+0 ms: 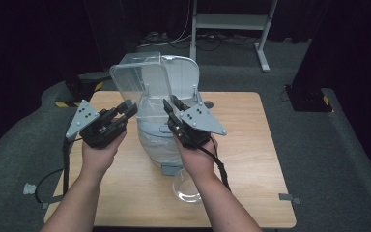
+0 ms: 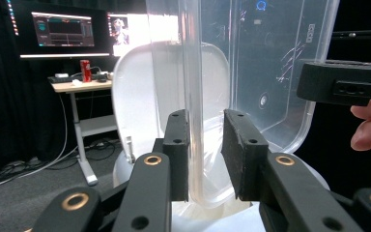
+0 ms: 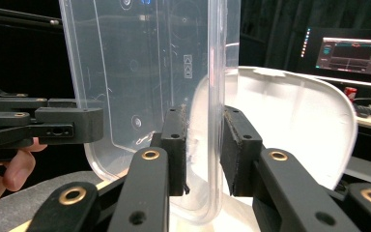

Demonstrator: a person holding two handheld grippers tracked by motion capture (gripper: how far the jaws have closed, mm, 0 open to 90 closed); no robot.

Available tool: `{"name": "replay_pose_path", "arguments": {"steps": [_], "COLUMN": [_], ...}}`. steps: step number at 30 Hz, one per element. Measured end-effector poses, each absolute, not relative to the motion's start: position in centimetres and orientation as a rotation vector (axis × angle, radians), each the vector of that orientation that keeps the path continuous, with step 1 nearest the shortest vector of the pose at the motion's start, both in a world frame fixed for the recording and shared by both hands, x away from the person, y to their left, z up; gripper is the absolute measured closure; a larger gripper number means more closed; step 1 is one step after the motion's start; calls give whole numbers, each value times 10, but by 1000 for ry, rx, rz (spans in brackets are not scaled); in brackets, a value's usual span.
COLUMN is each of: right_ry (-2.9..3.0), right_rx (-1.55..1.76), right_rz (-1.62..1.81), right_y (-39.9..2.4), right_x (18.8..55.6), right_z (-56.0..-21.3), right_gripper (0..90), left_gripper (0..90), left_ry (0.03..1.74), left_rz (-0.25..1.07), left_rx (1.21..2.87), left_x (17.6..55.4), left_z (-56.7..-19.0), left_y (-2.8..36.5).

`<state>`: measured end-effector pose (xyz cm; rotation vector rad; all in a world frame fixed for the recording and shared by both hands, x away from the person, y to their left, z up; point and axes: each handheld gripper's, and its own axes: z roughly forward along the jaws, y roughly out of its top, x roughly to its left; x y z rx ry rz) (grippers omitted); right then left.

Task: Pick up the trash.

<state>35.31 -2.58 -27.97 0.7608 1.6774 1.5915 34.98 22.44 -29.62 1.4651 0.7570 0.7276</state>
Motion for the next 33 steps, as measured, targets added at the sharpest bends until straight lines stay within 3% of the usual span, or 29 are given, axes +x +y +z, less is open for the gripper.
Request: {"name": "replay_pose_path", "arguments": {"steps": [22, 33], "right_ry": [1690, 1736], "right_rx": [843, 865], "right_rz": [1527, 1503], "right_y": [-44, -39], "right_x": [372, 376], "right_z": [-296, -308], "right_gripper": [728, 662], "left_gripper": [711, 703], "left_ry": [763, 800], "left_rz": [687, 670], "left_rx": [1561, 1581], "left_x": [381, 387], "left_z": [-304, -314], "left_y": [206, 211]}}
